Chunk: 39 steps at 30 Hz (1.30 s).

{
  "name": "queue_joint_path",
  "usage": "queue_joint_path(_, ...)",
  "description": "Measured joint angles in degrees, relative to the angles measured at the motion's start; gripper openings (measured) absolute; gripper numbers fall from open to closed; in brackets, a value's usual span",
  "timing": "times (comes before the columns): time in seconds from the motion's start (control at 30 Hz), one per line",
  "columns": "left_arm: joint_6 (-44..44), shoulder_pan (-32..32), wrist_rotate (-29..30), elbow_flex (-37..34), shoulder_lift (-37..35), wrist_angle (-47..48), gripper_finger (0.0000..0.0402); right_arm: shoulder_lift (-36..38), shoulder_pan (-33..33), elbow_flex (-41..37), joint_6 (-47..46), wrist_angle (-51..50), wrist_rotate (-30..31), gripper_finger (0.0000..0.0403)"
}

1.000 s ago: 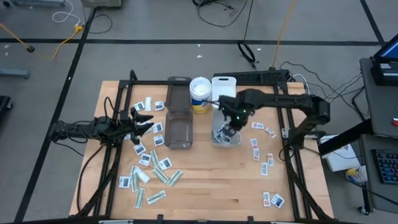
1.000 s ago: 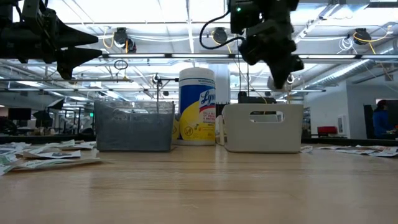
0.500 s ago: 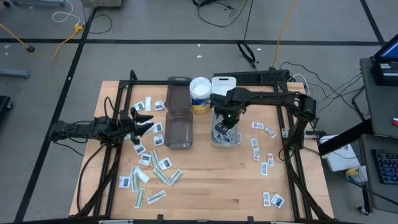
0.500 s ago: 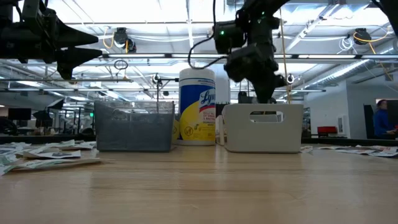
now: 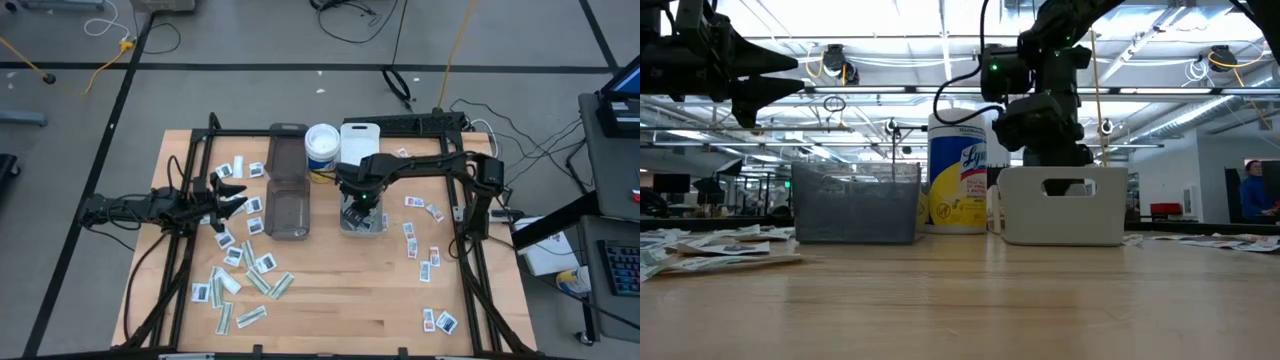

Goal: Pick & Place First Aid Supplies
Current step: Put the top alcohol pad into the gray bin, then put the alcohol pad into the gray bin

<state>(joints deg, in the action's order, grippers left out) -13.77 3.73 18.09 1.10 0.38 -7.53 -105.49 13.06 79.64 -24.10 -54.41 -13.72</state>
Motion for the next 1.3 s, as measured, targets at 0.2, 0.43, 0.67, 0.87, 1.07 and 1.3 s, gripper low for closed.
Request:
queue_joint_path(0.2,0.0,0.0,0.0,0.0,0.0,0.0,0.0196,0.0,0.1,0.0,0.9,-0.1,0.0,0.0165)
queue_joint_path(0.43,0.0,0.0,0.0,0.0,0.0,0.0,0.0196,1.1,0.8,-0.1,4.7,-1.5,0.2,0.0221)
queue_joint_path(0.67,0.0,0.0,0.0,0.0,0.0,0.0,0.0196,8.0,-2.1,-0.6,5.1,-5.8,0.2,0.0217)
queue_joint_path(0.87,0.0,0.0,0.0,0.0,0.0,0.0,0.0196,14.2,-7.4,-4.5,2.2,-6.0,0.3,0.0213)
queue_joint_path(1.07,0.0,0.0,0.0,0.0,0.0,0.0,0.0196,19.2,-15.0,-9.6,-2.2,-5.6,0.4,0.0212)
queue_joint_path(1.3,0.0,0.0,0.0,0.0,0.0,0.0,0.0196,22.3,-24.4,-14.9,-7.4,-5.4,3.4,0.0212)
